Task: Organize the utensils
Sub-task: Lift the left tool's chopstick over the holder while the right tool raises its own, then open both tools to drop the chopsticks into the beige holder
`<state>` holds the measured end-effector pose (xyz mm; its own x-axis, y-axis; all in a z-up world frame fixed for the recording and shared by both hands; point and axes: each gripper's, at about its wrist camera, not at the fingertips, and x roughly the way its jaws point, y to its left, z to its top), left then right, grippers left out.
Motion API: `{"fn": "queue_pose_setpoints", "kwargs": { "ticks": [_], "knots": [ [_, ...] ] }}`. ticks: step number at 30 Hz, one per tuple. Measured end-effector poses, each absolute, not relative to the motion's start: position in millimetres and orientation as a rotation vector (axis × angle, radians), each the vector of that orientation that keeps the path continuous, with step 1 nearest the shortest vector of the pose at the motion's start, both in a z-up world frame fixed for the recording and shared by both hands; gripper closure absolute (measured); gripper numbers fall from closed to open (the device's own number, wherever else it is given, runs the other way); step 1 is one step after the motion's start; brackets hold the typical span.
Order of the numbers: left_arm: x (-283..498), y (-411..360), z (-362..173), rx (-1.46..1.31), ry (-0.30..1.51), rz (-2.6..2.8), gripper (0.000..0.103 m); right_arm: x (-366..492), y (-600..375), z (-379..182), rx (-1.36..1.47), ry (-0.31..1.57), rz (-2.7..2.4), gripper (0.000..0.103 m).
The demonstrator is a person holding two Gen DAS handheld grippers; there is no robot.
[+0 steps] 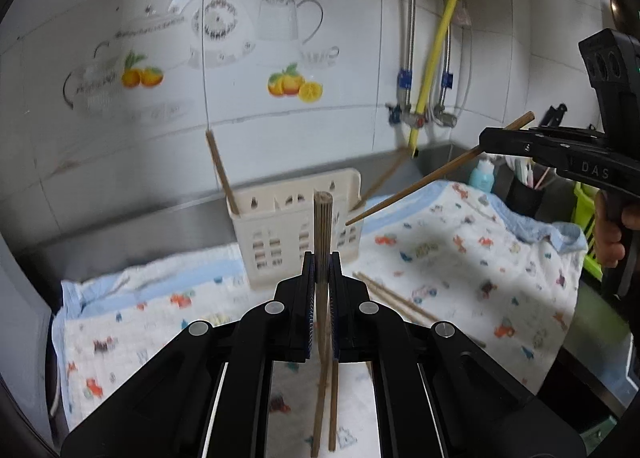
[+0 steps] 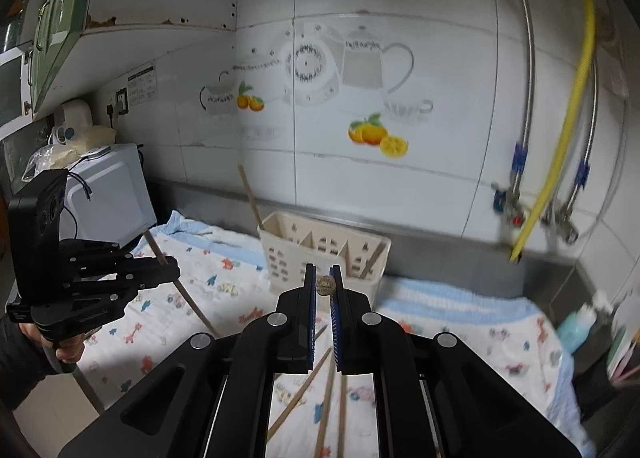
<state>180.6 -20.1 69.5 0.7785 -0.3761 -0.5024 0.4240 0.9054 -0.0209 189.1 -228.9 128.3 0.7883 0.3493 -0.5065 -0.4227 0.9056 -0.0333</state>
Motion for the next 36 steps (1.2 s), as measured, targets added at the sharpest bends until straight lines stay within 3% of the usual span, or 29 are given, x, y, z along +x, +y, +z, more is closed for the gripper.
{"fn": "queue_pose_setpoints", "kwargs": {
  "ticks": [17, 36],
  "knots": [
    [242, -40, 177, 0.126, 0.28, -0.331, 0.098, 260, -217, 148, -0.24, 0.611, 0.381, 0.096],
    [324, -35, 126, 0.082, 0.422, -0.241, 0.097, 306, -212, 113, -0.248, 0.731, 0.384, 0.096]
  ]
}}
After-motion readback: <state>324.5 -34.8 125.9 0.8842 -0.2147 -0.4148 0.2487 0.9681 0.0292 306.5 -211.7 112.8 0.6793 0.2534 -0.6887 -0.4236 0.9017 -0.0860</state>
